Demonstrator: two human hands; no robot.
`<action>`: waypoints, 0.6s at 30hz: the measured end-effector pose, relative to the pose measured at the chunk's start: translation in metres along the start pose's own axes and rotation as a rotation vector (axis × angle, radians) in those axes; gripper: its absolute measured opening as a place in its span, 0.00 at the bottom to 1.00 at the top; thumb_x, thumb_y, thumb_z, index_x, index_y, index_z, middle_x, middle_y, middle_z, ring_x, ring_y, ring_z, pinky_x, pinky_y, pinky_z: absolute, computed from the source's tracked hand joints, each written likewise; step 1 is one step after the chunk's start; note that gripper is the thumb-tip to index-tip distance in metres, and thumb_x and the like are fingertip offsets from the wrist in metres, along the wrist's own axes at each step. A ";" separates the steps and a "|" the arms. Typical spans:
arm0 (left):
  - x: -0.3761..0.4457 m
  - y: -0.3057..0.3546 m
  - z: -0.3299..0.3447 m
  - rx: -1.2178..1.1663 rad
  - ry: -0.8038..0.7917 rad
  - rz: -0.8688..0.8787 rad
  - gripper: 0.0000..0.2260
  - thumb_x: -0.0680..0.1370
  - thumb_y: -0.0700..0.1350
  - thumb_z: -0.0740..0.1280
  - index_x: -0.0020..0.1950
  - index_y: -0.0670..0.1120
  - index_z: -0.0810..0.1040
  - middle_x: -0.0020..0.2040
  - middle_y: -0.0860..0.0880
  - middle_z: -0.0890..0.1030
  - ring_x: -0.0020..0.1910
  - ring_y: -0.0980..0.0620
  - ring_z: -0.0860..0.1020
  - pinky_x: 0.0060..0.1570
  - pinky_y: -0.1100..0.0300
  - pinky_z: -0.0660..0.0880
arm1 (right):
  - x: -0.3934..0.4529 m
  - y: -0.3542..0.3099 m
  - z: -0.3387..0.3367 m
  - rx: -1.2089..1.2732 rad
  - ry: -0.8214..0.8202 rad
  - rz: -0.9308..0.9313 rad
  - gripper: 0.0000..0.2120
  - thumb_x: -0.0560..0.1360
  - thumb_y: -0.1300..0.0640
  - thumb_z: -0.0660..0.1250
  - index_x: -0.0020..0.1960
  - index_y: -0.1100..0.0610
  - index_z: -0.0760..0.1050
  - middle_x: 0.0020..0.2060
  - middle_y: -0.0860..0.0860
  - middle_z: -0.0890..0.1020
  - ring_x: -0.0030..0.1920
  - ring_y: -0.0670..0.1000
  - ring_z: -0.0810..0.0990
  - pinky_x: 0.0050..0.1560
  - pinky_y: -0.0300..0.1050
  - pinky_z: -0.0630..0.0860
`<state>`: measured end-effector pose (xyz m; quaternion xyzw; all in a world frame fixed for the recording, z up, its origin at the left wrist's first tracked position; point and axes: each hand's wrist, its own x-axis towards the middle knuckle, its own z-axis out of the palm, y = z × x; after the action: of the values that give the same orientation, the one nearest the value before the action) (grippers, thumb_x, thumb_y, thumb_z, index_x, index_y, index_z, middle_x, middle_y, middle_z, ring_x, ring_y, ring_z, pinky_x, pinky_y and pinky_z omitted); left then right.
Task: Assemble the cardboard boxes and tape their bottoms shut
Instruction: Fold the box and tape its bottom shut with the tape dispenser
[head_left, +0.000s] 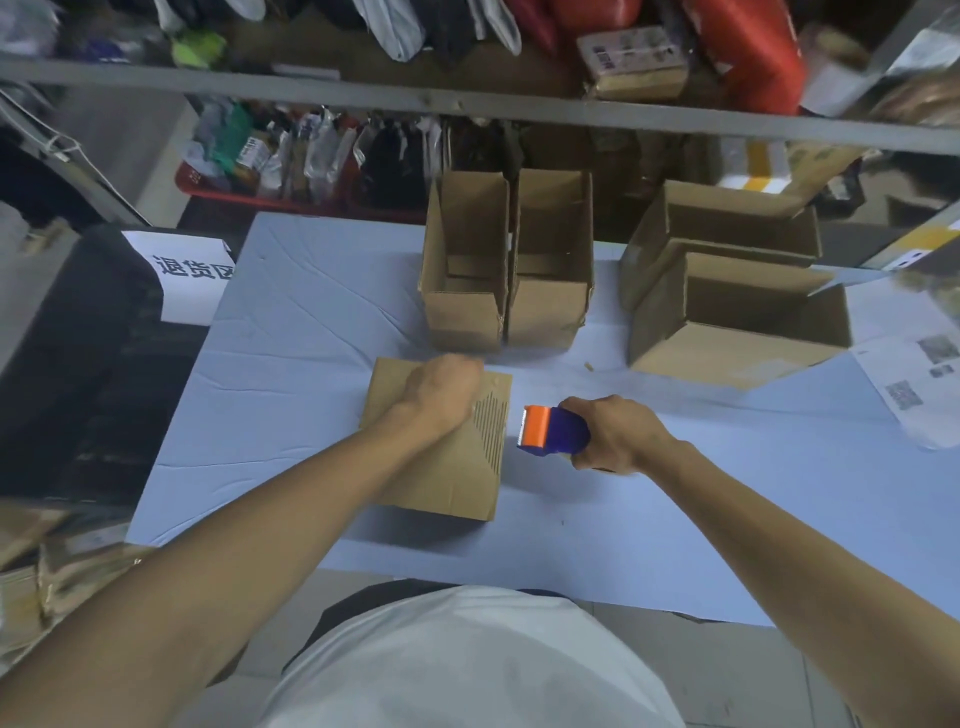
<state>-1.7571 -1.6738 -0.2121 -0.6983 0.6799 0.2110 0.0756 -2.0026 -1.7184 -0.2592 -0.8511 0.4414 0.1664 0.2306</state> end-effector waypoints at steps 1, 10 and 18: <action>0.000 0.002 0.006 -0.039 -0.032 0.167 0.09 0.79 0.41 0.64 0.58 0.47 0.75 0.54 0.47 0.75 0.54 0.47 0.73 0.50 0.54 0.73 | 0.002 -0.004 -0.001 0.002 -0.010 0.007 0.29 0.62 0.45 0.73 0.62 0.43 0.68 0.49 0.46 0.81 0.45 0.50 0.76 0.41 0.43 0.75; -0.001 0.021 0.024 -0.350 -0.139 0.046 0.12 0.71 0.49 0.68 0.45 0.48 0.65 0.46 0.50 0.68 0.47 0.46 0.68 0.38 0.55 0.61 | -0.012 -0.028 0.010 0.072 -0.077 0.207 0.20 0.60 0.48 0.70 0.51 0.45 0.71 0.40 0.45 0.78 0.39 0.51 0.76 0.35 0.41 0.67; -0.024 0.009 0.029 -0.730 0.021 -0.036 0.08 0.79 0.39 0.62 0.47 0.40 0.81 0.47 0.43 0.83 0.46 0.45 0.79 0.49 0.56 0.75 | -0.057 -0.018 0.011 0.346 0.247 -0.021 0.31 0.61 0.51 0.74 0.62 0.42 0.69 0.47 0.44 0.81 0.44 0.51 0.78 0.43 0.46 0.77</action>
<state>-1.7712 -1.6414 -0.2267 -0.6932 0.5482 0.4312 -0.1817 -2.0199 -1.6654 -0.2361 -0.8172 0.4795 -0.0199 0.3191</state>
